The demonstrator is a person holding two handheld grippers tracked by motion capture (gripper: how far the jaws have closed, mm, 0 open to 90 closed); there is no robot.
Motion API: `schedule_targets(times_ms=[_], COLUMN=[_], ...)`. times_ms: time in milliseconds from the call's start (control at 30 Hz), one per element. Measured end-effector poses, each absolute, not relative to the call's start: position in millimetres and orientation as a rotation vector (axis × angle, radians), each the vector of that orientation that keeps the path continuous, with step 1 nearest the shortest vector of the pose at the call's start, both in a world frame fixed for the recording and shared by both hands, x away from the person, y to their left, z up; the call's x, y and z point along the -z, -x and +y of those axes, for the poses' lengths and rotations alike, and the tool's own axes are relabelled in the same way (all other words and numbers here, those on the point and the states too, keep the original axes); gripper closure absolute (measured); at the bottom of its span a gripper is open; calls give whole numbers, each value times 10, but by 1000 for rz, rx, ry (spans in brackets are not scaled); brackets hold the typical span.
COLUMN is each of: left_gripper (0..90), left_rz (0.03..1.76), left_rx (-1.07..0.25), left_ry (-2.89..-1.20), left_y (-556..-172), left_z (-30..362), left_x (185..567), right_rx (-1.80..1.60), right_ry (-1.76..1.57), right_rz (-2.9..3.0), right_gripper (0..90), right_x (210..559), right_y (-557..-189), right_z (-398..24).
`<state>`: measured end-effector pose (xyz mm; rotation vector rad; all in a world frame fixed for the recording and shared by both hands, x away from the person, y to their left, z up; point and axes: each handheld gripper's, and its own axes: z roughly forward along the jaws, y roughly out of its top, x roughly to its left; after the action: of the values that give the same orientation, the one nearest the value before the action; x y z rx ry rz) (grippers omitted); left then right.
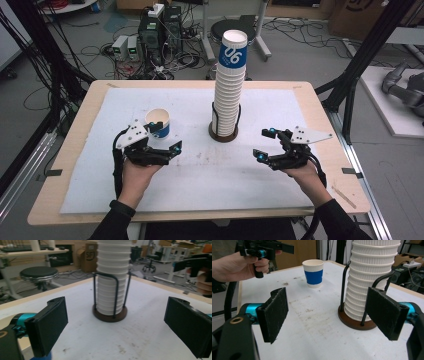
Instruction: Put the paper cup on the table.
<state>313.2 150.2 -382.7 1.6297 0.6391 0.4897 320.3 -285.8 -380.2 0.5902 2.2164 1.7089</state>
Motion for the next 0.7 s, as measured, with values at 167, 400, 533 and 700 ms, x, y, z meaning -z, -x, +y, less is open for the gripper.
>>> schedule_targets(times_ms=[167, 400, 533, 700], left_gripper=[51, 50, 51, 51], left_rz=[589, 541, 512, 492], left_rx=[-427, -409, -375, -368], left_ry=[-1645, -1653, -1664, -1664], left_y=[-3132, -3096, -3088, -3065], left_z=[1400, 1308, 1242, 1199], left_x=[3850, 3846, 3846, 3842], right_rx=[-1699, -1686, -1683, -1684], right_ry=[-603, -610, -615, -614], right_rz=[2221, 2214, 2220, 2210], right_gripper=[195, 195, 195, 195], right_x=[3809, 3809, 3814, 3808], right_y=[-3221, -3226, -3232, -3228], right_z=[-2855, -2863, -2865, -2879])
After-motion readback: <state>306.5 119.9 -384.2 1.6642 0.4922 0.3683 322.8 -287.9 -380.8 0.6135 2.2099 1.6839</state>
